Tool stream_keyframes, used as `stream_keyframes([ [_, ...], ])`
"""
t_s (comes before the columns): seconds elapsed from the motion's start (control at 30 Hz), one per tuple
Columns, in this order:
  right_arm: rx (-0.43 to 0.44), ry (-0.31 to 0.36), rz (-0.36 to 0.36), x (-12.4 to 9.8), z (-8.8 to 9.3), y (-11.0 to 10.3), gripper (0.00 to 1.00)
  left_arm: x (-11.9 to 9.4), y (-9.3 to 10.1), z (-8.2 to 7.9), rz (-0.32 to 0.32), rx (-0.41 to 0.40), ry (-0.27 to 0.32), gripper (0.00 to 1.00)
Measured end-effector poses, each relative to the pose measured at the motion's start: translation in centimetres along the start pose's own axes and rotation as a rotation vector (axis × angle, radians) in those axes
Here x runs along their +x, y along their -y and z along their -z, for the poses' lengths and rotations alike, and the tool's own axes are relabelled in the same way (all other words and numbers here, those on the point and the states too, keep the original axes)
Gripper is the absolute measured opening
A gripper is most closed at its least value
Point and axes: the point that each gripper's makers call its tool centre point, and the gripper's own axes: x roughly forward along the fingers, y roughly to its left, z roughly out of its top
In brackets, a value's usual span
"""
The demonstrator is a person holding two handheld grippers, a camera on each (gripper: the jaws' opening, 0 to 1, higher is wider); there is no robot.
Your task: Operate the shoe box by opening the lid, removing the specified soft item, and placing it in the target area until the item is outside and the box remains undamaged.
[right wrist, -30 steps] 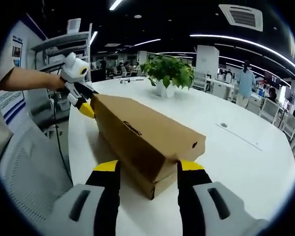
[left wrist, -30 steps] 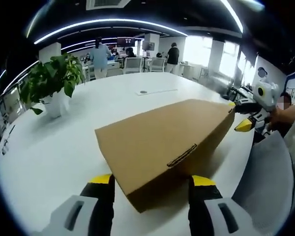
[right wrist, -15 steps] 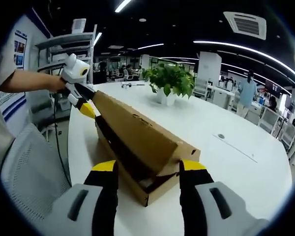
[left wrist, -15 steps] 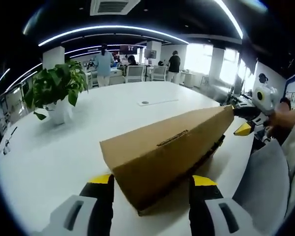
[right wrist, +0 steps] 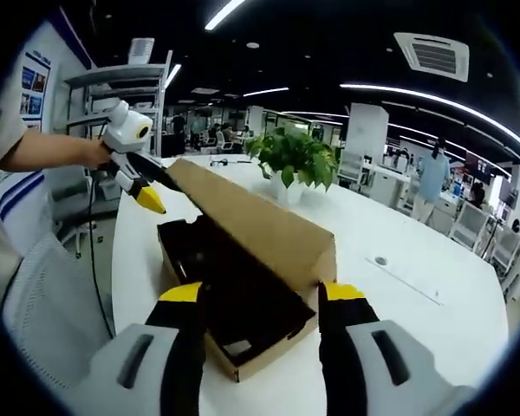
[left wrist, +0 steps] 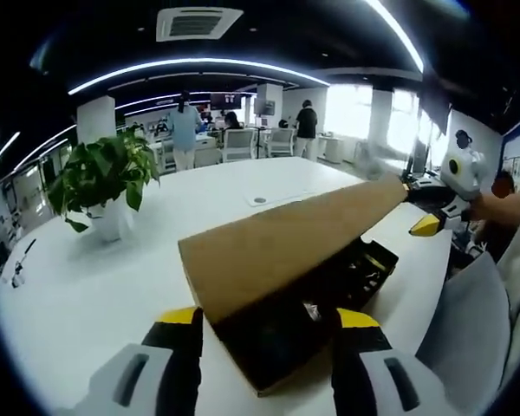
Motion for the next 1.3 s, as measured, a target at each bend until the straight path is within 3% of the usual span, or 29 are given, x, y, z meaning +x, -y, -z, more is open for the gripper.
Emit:
stream_keyframes([
  [0.3,-0.022,0.016,0.003,0.8,-1.5,1.4,0.52,0.3,-0.8,-2.0,-0.029,0.024,0.028,0.56],
  [0.7,-0.031,0.029,0.012,1.9,-2.7,3.5,0.52,1.1,-3.9,-3.9,-0.13,0.048,0.038,0.38],
  [0.9,-0.024,0.034,0.022,2.5,-3.1,4.5,0.5,1.5,-5.1,-4.6,-0.171,0.049,0.043,0.3],
  [1.3,-0.009,0.042,0.053,3.6,-3.6,6.4,0.45,3.0,-7.2,-5.3,-0.208,0.048,0.038,0.25],
])
